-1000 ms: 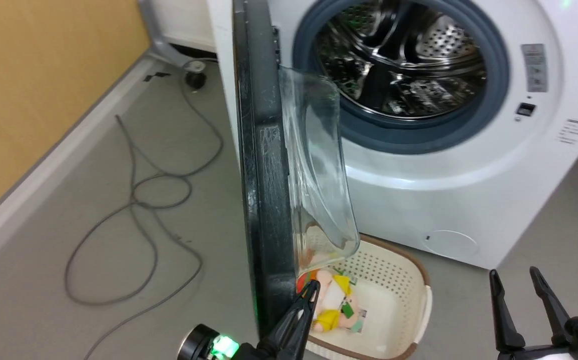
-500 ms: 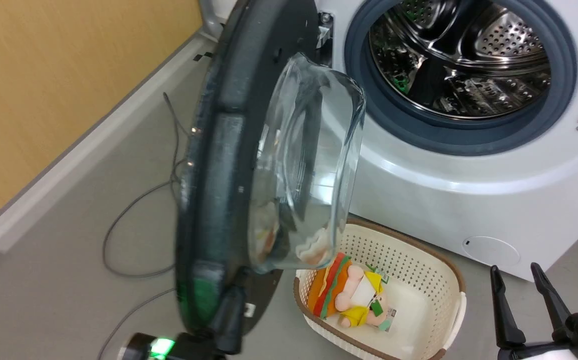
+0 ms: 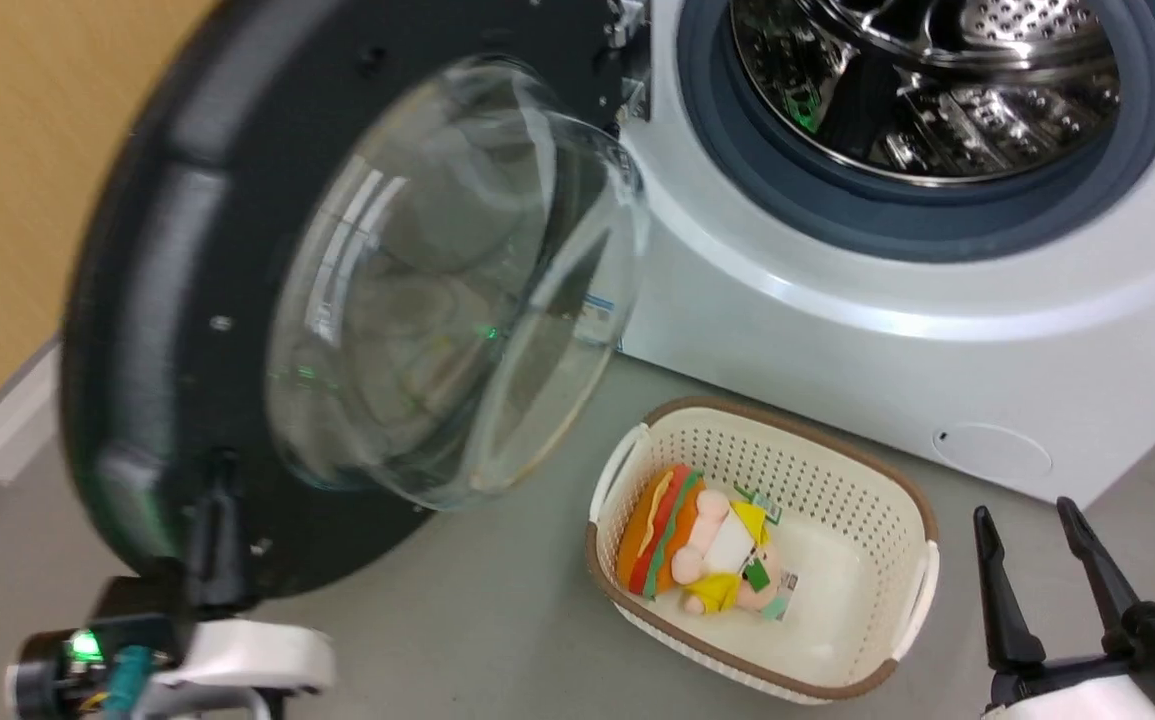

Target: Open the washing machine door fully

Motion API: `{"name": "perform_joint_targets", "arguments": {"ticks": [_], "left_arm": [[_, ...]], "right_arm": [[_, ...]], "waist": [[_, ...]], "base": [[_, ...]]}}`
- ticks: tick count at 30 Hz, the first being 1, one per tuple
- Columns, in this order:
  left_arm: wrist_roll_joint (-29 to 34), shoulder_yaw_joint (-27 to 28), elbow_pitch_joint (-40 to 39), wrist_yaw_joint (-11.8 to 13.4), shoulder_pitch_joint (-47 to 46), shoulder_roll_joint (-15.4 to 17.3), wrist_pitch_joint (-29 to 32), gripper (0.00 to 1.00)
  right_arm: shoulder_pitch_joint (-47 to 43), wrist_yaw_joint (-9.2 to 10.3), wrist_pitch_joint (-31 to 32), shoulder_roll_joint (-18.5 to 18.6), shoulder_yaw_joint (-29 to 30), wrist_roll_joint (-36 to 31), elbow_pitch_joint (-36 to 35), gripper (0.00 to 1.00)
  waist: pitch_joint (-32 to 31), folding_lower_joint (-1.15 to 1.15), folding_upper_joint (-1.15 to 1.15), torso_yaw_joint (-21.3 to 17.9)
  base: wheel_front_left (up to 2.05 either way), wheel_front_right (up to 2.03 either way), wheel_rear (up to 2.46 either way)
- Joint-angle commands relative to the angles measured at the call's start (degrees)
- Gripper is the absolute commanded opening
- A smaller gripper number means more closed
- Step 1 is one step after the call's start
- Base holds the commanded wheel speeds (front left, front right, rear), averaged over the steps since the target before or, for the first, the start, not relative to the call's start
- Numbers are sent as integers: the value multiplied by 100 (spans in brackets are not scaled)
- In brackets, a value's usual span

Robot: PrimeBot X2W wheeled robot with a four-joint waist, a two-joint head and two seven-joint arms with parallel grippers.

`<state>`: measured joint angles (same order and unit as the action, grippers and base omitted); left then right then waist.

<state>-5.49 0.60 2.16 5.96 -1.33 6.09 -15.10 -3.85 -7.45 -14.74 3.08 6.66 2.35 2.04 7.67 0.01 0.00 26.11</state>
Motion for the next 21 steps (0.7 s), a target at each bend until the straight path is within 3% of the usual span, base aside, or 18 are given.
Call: {"name": "perform_joint_targets", "arguments": {"ticks": [1,12,21], "left_arm": [[-32,153,67,54,-119,10,10,0],[-193,1532,779,-39,-860,161,10,0],[-198,1981,1616,-213,-1583,421,10,0]], "right_arm": [[131,-3,-26,-20,-2,-46,-31,100],[355,-3,-26,-20,32,-228,-72,100],[536,-3,-26,-20,32,-349,-100,100]], "waist": [[97,-1,0,-73],[485,-1,0,-290],[802,-1,0,-428]], "base": [[0,0,0],[0,0,0],[0,0,0]]}}
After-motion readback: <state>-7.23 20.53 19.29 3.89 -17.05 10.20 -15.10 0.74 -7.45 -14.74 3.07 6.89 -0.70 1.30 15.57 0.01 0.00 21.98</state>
